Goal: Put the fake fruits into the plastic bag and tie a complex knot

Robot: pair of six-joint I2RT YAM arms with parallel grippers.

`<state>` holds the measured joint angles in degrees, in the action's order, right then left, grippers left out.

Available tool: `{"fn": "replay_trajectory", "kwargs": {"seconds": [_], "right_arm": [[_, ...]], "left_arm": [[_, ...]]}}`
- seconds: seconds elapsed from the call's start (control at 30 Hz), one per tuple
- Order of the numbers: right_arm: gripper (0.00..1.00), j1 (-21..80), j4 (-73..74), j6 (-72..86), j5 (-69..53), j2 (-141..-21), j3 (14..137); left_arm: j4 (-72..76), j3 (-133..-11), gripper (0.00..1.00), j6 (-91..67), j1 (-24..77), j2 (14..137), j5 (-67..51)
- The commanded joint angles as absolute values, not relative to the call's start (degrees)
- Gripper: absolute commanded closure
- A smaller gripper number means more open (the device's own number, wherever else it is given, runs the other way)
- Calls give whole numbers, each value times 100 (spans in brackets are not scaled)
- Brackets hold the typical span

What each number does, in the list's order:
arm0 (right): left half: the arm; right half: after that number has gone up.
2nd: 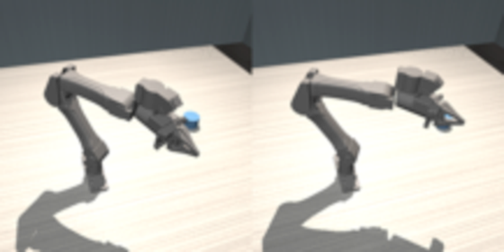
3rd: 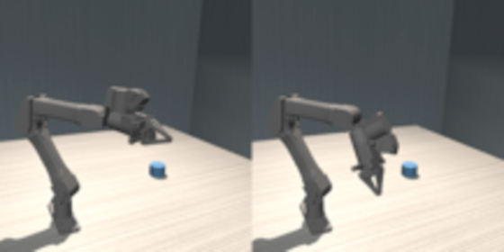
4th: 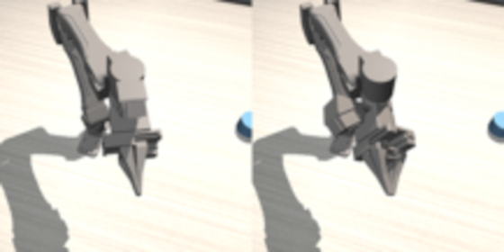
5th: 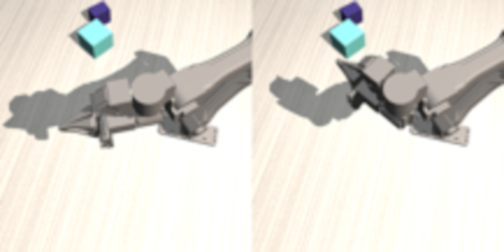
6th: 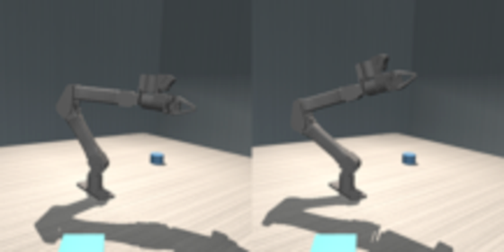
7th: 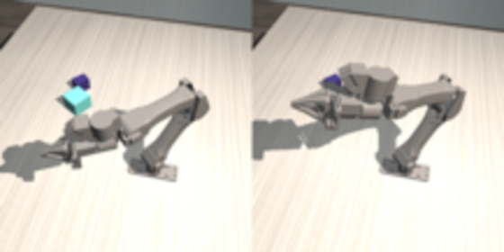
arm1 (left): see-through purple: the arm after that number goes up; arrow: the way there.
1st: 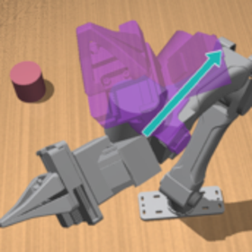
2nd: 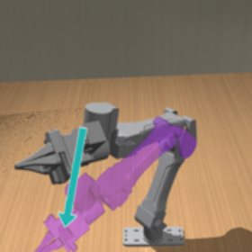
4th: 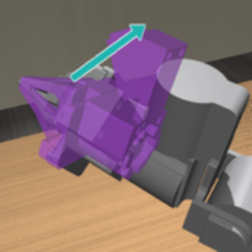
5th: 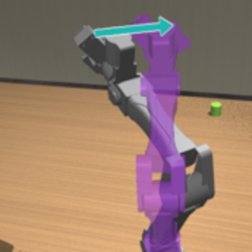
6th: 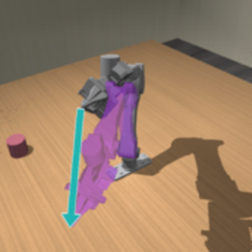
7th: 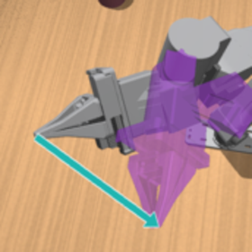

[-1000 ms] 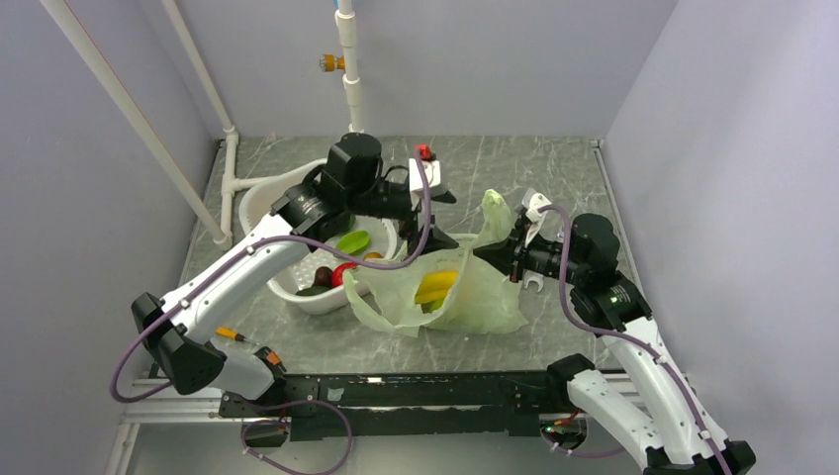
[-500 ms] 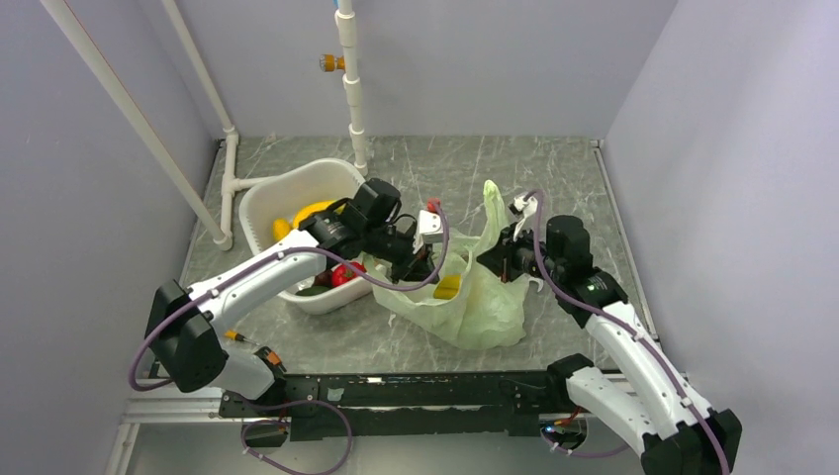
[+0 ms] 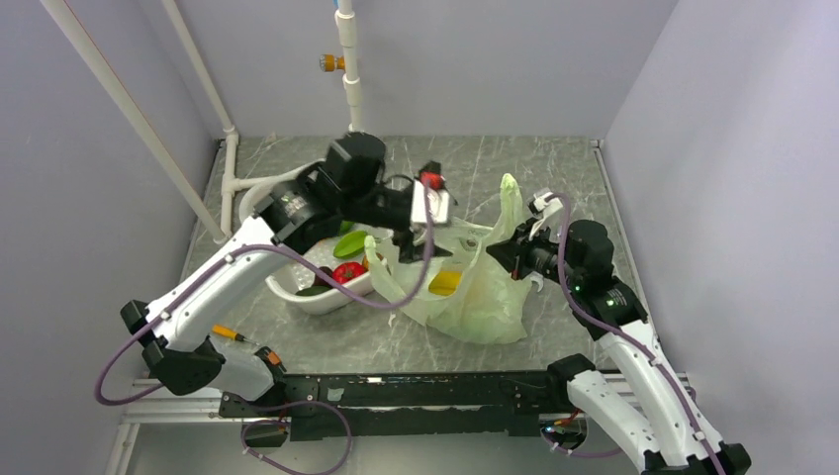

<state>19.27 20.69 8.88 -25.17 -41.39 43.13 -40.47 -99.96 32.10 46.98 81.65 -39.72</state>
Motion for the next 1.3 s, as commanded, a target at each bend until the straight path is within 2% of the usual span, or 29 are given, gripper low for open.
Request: {"fn": "replay_trajectory", "kwargs": {"seconds": [0.0,0.07,0.2,0.27,0.3,0.37,0.4,0.43,0.5,0.53,0.57,0.6,0.67,0.7,0.73,0.83,0.97,1.13,1.27], "right_arm": [[100,1916,2141,645,-2673,-3956,4628],[100,1916,2208,579,-2712,-3953,4684],[100,1916,2382,459,-2755,-3823,4766],[100,1915,2596,398,-2665,-3747,4802],[100,1916,2689,391,-2586,-3718,4807],[100,1900,2822,414,-2434,-3675,4747],[100,1890,2830,465,-2351,-3653,4681],[100,1887,2819,549,-2232,-3640,4615],[100,1866,2758,742,-2063,-3692,4513],[100,1845,2727,856,-2037,-3773,4487],[100,1839,2686,967,-2039,-3840,4476],[100,1837,2625,1065,-2131,-3911,4474],[100,1835,2436,1247,-2280,-4020,4453],[100,1836,2340,1304,-2344,-4062,4441],[100,1833,2267,1350,-2378,-4107,4439],[100,1839,2206,1362,-2422,-4227,4493],[100,1844,2192,1326,-2452,-4208,4486],[100,1837,2276,1269,-2455,-4162,4517],[100,1831,2209,1213,-2536,-4068,4466]], "left_arm": [[-4300,-9754,10,3510,5354,8605,-1701],[-4044,-9647,1,3018,5411,8840,-847],[-3863,-8964,1,2398,5295,8968,153],[-3581,-8326,3,2309,4976,8658,4],[-3500,-8023,13,2339,4777,8482,-302],[-3361,-7346,48,2501,4433,8081,-1007],[-3333,-7029,72,2647,4295,7898,-1562],[-3384,-6755,85,2937,4166,7691,-2158],[-3423,-6088,92,3659,4075,7224,-3035],[-3196,-5810,91,3898,4085,6927,-3286],[-2966,-5603,85,3967,4091,6612,-3445],[-2845,-5527,70,4032,4095,6451,-3576],[-2762,-5759,33,3941,4121,6427,-3631],[-2786,-6038,24,3747,4123,6546,-3563],[-2862,-6441,19,3469,4118,6743,-3390],[-3474,-8038,13,2900,4057,7584,-2896],[-3594,-9852,11,2156,4115,8374,-2386],[-4017,-11032,1,2128,4602,8980,-2418],[-4469,-11426,1,1661,4709,9628,-2742]]}}
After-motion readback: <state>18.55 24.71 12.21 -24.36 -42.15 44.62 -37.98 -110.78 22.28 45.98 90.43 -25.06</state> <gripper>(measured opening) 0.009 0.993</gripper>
